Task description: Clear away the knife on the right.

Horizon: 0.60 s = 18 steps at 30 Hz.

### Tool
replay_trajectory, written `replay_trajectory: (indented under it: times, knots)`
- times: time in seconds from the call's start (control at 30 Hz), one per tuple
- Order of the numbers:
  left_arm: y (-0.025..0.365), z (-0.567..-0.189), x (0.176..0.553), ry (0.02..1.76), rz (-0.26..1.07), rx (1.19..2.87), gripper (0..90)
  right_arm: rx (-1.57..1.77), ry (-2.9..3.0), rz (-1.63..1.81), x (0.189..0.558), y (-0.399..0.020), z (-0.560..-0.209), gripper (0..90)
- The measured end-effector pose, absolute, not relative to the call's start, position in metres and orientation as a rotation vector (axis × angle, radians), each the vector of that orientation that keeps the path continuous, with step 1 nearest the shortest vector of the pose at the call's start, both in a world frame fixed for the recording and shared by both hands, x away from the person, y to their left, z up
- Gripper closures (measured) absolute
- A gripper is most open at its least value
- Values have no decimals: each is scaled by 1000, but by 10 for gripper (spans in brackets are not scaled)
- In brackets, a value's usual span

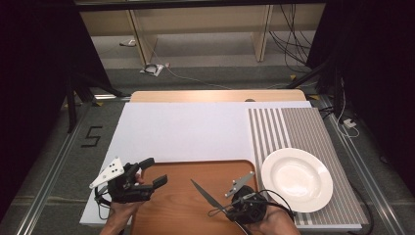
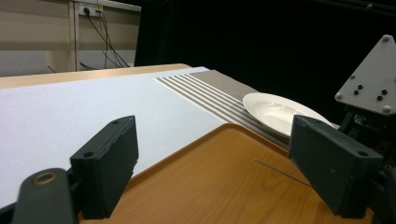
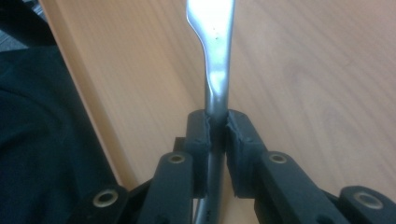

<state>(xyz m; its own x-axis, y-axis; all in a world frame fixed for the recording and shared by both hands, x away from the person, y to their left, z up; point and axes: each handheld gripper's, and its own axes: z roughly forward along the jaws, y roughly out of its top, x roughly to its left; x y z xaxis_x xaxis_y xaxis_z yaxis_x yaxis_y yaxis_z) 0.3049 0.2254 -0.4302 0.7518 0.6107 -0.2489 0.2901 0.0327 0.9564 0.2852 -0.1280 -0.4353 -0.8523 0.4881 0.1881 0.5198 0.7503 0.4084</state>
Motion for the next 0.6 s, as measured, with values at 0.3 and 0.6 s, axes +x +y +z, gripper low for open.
replay_trajectory:
  times: [0.3, 0.6]
  knots:
    - [225, -430, 305, 750, 286, 1562, 159, -828, -2869, -620, 285, -127, -439, 807]
    - [225, -430, 305, 751, 286, 1563, 159, -855, -2878, -503, 286, -123, -448, 805]
